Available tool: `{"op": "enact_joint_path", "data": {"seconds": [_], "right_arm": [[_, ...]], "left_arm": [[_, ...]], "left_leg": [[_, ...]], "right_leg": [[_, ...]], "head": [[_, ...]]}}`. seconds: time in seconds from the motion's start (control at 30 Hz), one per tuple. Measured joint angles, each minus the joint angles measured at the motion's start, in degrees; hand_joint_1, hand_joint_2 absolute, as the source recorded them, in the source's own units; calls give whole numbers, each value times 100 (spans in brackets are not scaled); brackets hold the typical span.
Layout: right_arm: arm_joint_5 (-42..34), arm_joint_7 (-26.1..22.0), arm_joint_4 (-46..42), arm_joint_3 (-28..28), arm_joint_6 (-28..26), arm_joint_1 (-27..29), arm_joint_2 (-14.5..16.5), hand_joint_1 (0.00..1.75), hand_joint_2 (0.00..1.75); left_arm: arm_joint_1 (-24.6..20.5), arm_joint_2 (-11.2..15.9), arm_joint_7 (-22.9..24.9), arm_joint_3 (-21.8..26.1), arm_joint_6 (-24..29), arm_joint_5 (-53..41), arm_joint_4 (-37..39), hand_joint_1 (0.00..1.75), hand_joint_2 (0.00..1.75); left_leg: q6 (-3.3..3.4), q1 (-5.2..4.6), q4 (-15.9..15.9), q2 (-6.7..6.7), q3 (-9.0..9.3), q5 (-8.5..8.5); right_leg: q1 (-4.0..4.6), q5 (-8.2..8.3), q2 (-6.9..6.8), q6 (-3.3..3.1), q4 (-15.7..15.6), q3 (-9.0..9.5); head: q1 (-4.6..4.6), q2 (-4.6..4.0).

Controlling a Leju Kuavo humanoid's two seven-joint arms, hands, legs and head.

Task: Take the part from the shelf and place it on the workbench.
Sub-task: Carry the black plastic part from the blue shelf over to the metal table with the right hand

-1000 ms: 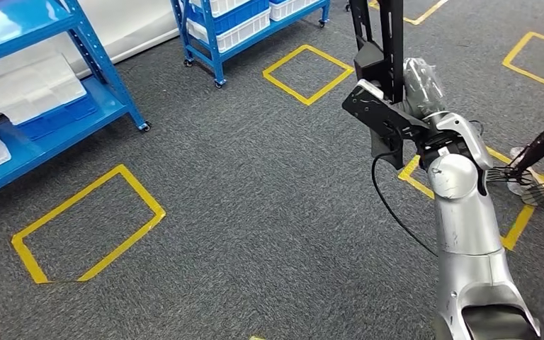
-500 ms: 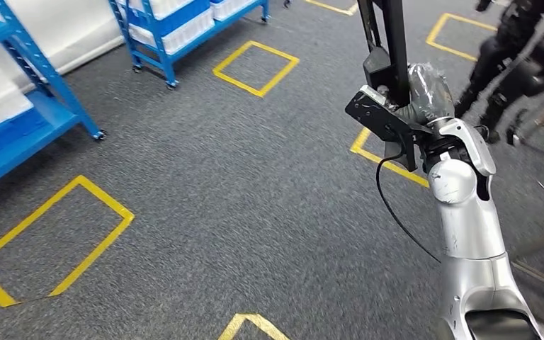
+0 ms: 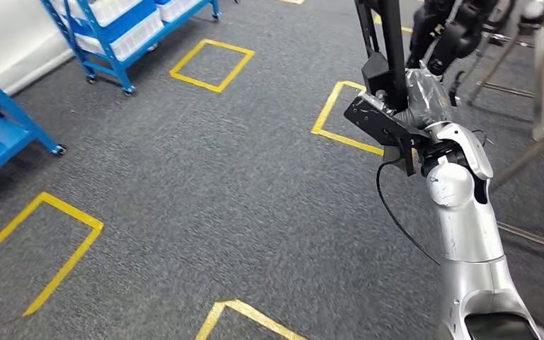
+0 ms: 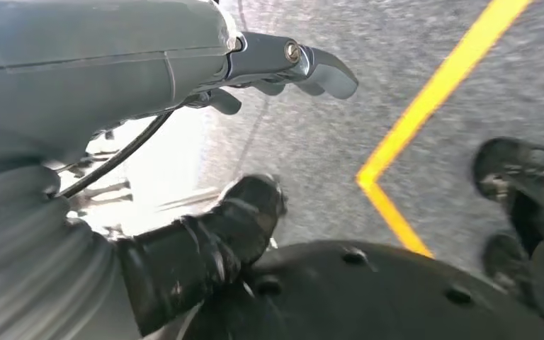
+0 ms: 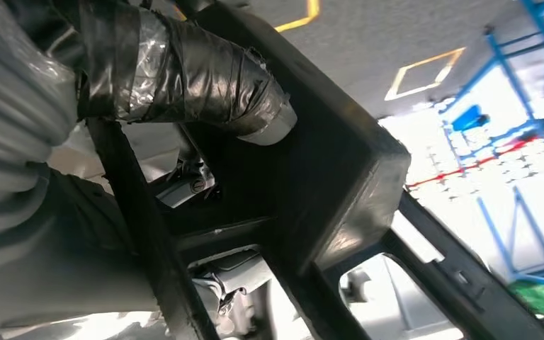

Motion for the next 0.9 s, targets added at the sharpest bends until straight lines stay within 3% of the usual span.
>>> {"op": "enact_joint_path", "data": {"seconds": [0.07,0.13,0.2,0.23,0.27,0.3,0.33,0.37,0.4,0.47,0.5,0.53,0.6,0.63,0.67,0.73,0.77,0.8,0.83,0.9], "right_arm": [[-2,0,0,-1,-1,13,-1,175,175],[-2,-1,-2,-3,-2,18,-1,175,175],[-5,-6,-9,-15,-4,19,-3,175,175],[-9,-16,-13,-24,-7,22,-12,175,175],[-15,-39,-17,-36,-10,32,-35,175,175],[-25,-73,-23,-51,-15,53,-79,175,175],[-40,-115,-37,-73,-21,78,-146,175,175],[-57,-158,-54,-99,-28,102,-219,175,175],[-75,-190,-75,-127,-36,119,-289,175,175],[-97,-227,-106,-184,-51,148,-407,175,175],[-99,-238,-113,-211,-53,172,-458,175,175],[-100,-250,-114,-239,-48,198,-508,175,175],[-55,-263,-115,-294,-23,229,-565,175,175],[5,-256,-117,-318,-11,231,-575,175,175],[94,-235,-123,-337,-5,225,-572,175,175],[281,-182,-137,-357,-14,212,-557,175,175],[384,-145,-143,-361,-30,201,-550,175,175],[491,-110,-144,-364,-51,189,-544,175,175],[607,-67,-145,-364,-77,168,-541,175,175],[785,7,-145,-363,-122,119,-520,175,175]], "left_arm": [[-4,0,1,0,8,2,1,0,175],[-19,5,1,0,15,3,1,0,175],[-27,22,1,0,18,5,1,0,175],[-31,29,0,-1,19,8,1,0,175],[-38,31,0,-1,20,11,1,0,175],[-47,22,0,-2,21,14,2,0,175],[-64,14,0,-2,26,16,3,0,175],[-72,7,1,-1,33,16,4,0,175],[-70,0,1,-1,41,17,5,0,175],[-45,-2,1,0,57,24,6,0,175],[-30,-2,0,0,61,32,7,0,175],[-19,-2,-5,0,62,43,7,0,175],[-9,-2,-63,0,30,83,7,0,175],[-13,0,-105,0,-1,103,7,0,175],[-15,-2,-143,0,-34,120,7,0,175],[-24,-5,-172,0,-78,127,7,0,175],[-31,-12,-168,-1,-86,123,7,0,175],[-40,-15,-161,-1,-90,120,7,0,175],[-47,-18,-152,-2,-87,115,7,0,175],[-41,-23,-139,-2,-79,111,7,0,175]], "left_leg": [[118,-61,10,-32,249,213],[260,-158,-665,-191,835,463],[346,-226,-1485,-381,1392,428],[356,-244,-1726,-427,1527,393],[350,-254,-1838,-399,1551,421],[345,-230,-1877,-337,1517,514],[355,-210,-1943,-275,1487,623],[375,-188,-2003,-201,1438,737],[387,-163,-2053,-121,1373,844],[390,-172,-2045,36,1190,992],[371,-169,-2018,123,1081,1048],[353,-161,-1980,208,962,1094],[294,-133,-1870,362,702,1167],[256,-125,-1791,426,581,1193],[212,-121,-1696,481,477,1206],[129,-128,-1545,593,382,1223],[89,-118,-1512,654,371,1234],[48,-100,-1503,701,372,1256],[-2,-70,-1470,650,352,1221],[-86,-23,-1170,344,238,902]], "right_leg": [[38,151,148,-13,2,-180],[46,298,284,-9,1,-325],[34,444,393,23,-28,-402],[20,527,442,48,-67,-414],[15,619,495,80,-125,-418],[11,700,525,107,-186,-425],[24,678,500,127,-202,-448],[40,523,417,147,-132,-492],[48,251,294,166,51,-550],[20,-357,77,229,713,-667],[-14,-475,24,274,1057,-691],[-55,-434,-8,324,1306,-669],[-142,-70,-80,432,1365,-430],[-187,-6,-185,490,1139,-167],[-203,-117,-317,530,747,181],[-185,-512,-498,456,93,685],[-151,-620,-490,374,-77,774],[-135,-606,-438,274,-88,741],[-127,-562,-391,208,-99,703],[-113,-457,-283,89,-115,623]], "head": [[1,0],[1,0],[1,0],[0,0],[-1,0],[0,0],[2,0],[4,0],[7,0],[8,0],[8,0],[8,0],[8,0],[8,0],[6,0],[-9,0],[-18,0],[-22,0],[-21,0],[-23,0]]}}
